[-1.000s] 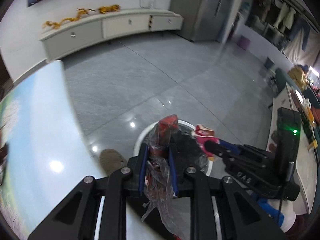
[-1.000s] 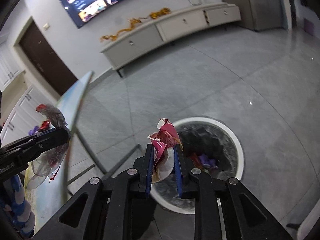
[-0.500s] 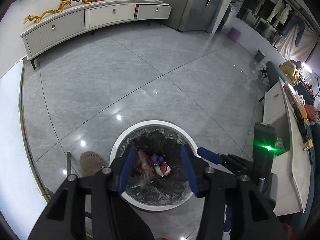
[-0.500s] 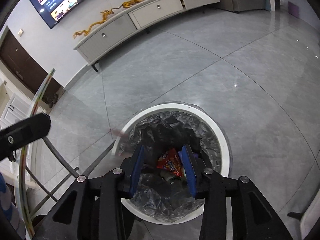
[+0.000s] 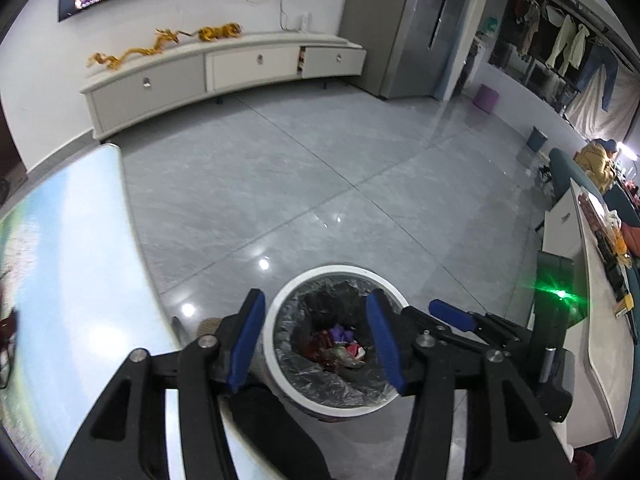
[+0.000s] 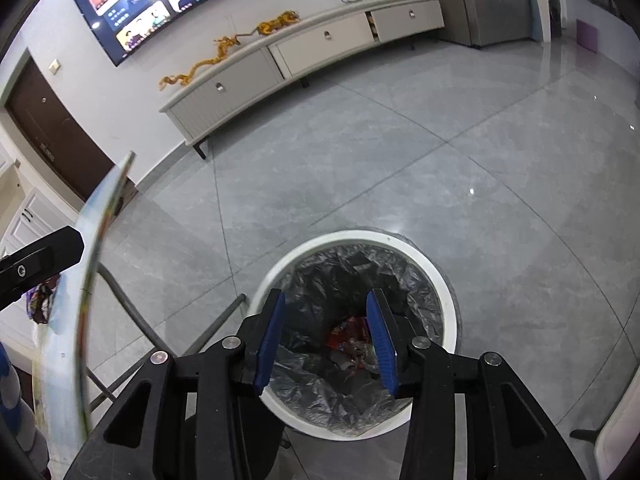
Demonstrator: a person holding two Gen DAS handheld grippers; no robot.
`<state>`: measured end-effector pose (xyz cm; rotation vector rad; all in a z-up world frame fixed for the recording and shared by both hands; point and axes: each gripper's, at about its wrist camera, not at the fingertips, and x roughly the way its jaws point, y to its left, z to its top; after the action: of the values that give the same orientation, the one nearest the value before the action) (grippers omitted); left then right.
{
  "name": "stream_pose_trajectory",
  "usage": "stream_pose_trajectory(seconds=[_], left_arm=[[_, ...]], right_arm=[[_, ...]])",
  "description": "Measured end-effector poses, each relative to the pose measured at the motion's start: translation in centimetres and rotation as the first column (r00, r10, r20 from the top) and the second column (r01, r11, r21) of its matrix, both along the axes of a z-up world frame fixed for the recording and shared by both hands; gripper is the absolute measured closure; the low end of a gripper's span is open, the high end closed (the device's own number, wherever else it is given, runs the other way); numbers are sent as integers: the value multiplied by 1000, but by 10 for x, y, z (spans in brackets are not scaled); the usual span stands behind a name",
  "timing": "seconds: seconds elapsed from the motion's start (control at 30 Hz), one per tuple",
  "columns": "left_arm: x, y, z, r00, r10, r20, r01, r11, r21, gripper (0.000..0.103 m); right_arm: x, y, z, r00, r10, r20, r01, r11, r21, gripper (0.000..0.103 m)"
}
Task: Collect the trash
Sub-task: 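Move both open tools back toward the table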
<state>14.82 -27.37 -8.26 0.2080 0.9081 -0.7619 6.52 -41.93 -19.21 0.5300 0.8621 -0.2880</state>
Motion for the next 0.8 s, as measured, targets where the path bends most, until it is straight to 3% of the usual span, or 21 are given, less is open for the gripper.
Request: stream_pose_trajectory(seconds=[0.37, 0.8], left_arm=[[-35, 54, 40, 993, 53, 107, -51, 998, -24, 49], [-84, 111, 95, 963, 138, 230, -121, 989, -86, 49]], right_arm=[[-18, 36, 54, 995, 53, 83, -49, 997, -55, 57], [-53, 76, 112, 979, 109, 171, -86, 987, -136, 56]])
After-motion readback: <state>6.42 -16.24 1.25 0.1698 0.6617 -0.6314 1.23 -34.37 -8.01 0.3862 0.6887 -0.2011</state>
